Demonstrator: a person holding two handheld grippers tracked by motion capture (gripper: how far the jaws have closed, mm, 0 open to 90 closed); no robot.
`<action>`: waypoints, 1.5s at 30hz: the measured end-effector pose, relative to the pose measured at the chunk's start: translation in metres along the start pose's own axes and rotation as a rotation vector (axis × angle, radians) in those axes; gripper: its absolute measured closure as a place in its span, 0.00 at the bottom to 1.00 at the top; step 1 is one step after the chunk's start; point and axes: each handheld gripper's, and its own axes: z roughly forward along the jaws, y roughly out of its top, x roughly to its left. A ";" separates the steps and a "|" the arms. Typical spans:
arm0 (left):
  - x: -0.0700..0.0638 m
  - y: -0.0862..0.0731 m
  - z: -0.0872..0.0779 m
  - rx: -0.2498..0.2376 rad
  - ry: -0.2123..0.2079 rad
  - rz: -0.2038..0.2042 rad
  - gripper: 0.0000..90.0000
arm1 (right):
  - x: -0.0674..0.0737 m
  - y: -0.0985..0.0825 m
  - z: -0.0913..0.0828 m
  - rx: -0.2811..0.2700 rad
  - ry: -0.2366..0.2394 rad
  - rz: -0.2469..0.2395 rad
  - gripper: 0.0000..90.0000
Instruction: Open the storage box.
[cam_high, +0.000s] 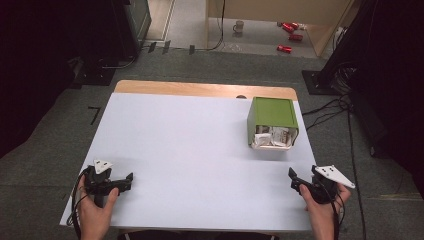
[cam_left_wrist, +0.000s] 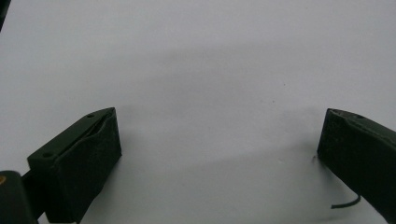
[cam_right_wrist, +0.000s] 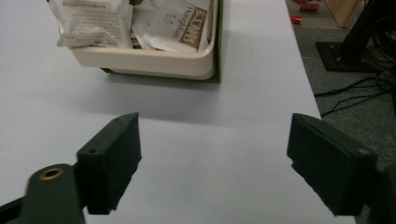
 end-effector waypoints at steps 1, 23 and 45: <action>0.000 0.000 0.000 0.000 0.000 0.000 0.00 | 0.001 0.001 0.001 -0.001 0.005 0.000 0.26; 0.000 0.000 0.000 0.001 0.000 0.000 0.00 | 0.014 0.029 0.048 -0.028 -0.018 0.058 0.48; 0.000 0.000 0.000 0.000 -0.001 0.000 0.00 | 0.019 0.042 0.064 -0.022 -0.094 0.081 0.78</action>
